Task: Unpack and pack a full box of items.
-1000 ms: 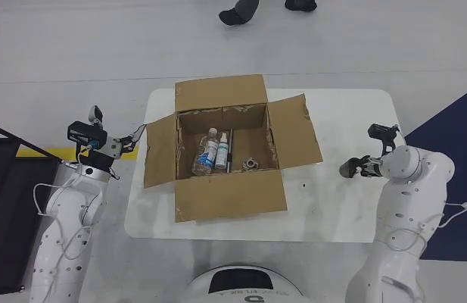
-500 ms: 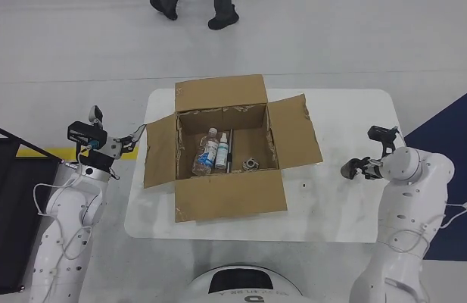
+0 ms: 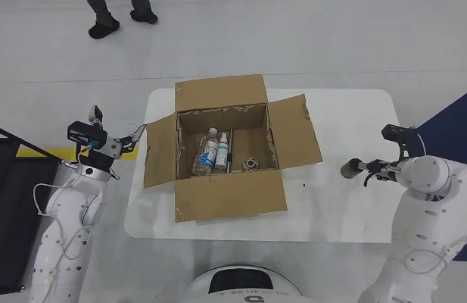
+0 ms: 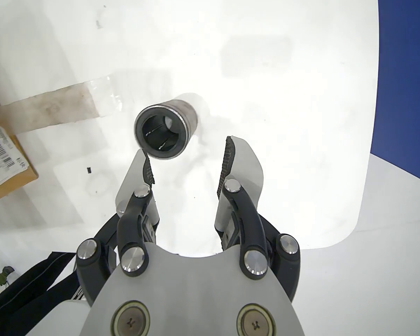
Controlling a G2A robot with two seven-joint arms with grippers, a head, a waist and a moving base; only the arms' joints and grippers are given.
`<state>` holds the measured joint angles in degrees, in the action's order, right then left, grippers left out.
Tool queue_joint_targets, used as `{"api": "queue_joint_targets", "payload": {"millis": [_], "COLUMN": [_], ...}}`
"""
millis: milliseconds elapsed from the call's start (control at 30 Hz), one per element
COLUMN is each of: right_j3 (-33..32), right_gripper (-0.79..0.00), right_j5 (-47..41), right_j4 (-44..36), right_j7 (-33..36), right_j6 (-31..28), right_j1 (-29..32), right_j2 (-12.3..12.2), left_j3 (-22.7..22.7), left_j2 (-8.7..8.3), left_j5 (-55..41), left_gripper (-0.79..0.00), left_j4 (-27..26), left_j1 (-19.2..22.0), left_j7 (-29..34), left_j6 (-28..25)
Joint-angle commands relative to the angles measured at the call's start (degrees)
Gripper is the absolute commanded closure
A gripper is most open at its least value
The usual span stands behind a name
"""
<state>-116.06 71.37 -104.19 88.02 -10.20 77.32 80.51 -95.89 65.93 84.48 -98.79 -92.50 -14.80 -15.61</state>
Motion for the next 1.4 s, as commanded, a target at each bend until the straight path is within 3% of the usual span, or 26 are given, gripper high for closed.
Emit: {"api": "queue_joint_targets", "payload": {"millis": [0, 33, 67, 367, 400, 500, 600, 733, 1000, 1367], "right_j3": [-0.53, -1.47, -1.47, -1.47, -1.49, -1.7, 2.81, 14.2, 36.47, 38.02], "right_gripper": [-0.422, -0.551, -0.748, -0.748, -0.785, -0.785, -0.785, -0.785, -0.785, -0.785], "right_j5": [-4.43, -6.81, -6.81, -6.81, -11.23, -23.94, -29.81, -28.32, -20.51, -21.29], "right_j4": [-1.36, -1.93, -1.93, -1.93, -1.65, -5.38, -10.41, -14.67, -10.54, -10.38], "right_j7": [-0.02, -0.02, -0.02, -0.02, -1.71, -5.33, -7.34, -8.42, -10.39, -10.25], "right_j6": [-1.13, -1.8, -1.8, -1.8, -1.86, -2.98, -1.7, 1.43, 6.28, 6.97], "right_j1": [1.34, 2.25, 2.25, 2.25, 2.0, 3.19, 2.98, -0.02, -8.89, -9.13], "right_j2": [-0.27, -0.51, -0.51, -0.51, -0.35, -0.16, -0.01, 0.1, 0.65, 0.74], "left_j3": [0.0, 0.0, 0.0, 0.0, 0.0, 0.0, 0.0, 0.0, 0.0, 0.0], "left_j2": [0.0, 0.0, 0.0, 0.0, 0.0, 0.0, 0.0, 0.0, 0.0, 0.0], "left_j5": [0.0, 0.0, 0.0, 0.0, 0.0, 0.0, 0.0, 0.0, 0.0, 0.0], "left_gripper": [-0.785, -0.785, -0.785, -0.785, -0.785, -0.785, -0.785, -0.785, -0.785, -0.785], "left_j4": [0.0, 0.0, 0.0, 0.0, 0.0, 0.0, 0.0, 0.0, 0.0, 0.0], "left_j1": [0.0, 0.0, 0.0, 0.0, 0.0, 0.0, 0.0, 0.0, 0.0, 0.0], "left_j7": [0.0, 0.0, 0.0, 0.0, 0.0, 0.0, 0.0, 0.0, 0.0, 0.0], "left_j6": [0.0, 0.0, 0.0, 0.0, 0.0, 0.0, 0.0, 0.0, 0.0, 0.0]}}
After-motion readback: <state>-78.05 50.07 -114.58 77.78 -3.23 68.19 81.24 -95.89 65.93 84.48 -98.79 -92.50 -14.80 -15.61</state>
